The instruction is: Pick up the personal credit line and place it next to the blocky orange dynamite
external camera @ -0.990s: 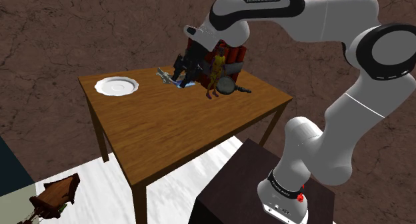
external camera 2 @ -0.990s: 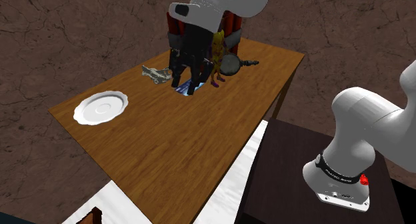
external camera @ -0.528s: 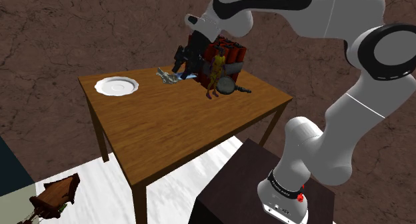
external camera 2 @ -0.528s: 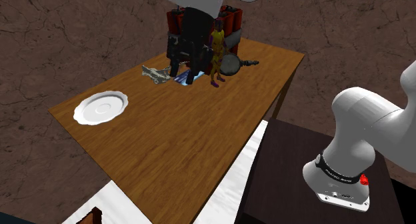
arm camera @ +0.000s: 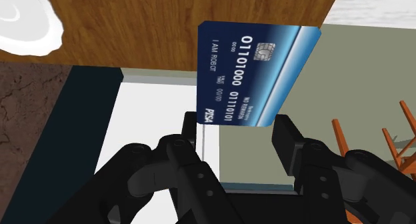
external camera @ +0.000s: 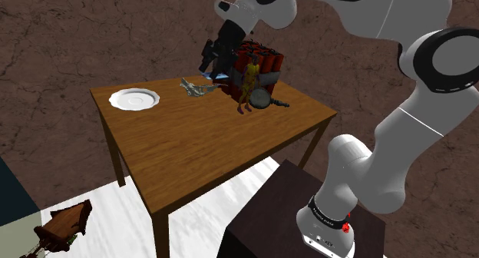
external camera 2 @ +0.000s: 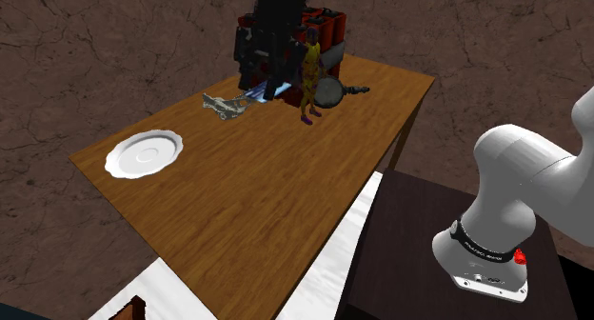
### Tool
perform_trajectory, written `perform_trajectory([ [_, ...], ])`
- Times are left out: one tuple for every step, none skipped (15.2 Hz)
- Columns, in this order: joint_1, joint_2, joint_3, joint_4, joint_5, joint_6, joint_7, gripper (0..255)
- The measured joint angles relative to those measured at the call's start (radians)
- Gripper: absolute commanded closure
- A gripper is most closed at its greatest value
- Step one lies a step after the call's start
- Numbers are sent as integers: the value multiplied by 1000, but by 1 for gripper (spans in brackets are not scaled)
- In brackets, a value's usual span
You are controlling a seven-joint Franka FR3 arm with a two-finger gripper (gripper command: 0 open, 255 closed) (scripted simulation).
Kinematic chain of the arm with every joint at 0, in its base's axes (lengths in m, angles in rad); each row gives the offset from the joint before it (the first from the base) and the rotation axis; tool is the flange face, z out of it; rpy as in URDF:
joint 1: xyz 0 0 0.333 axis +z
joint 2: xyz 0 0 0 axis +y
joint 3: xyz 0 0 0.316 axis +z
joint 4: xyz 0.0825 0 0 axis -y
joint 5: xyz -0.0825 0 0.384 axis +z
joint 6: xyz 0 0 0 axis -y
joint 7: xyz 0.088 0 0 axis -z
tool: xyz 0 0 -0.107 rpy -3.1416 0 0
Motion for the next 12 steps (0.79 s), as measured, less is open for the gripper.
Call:
perform_trajectory([
  [0,1,0,12,-1,-10,5,255],
  [1,3,-1,26,-1,-22,9,255],
  [0,4,-2,40,-2,-34,13,255],
  [1,7,-3,55,-2,-46,18,255],
  [3,10,-1,69,-2,-56,26,255],
  [3,10,-1,83,-3,-69,31,255],
  [4,11,0,95,-4,-78,38,255],
  [5,16,-3,114,-2,-93,40,255],
  [5,18,-4,129,-3,-105,45,255],
  [6,22,-5,147,-2,-119,51,255],
  [7,24,-5,164,-2,-133,57,255],
  [8,27,-6,177,-1,-143,61,255],
])
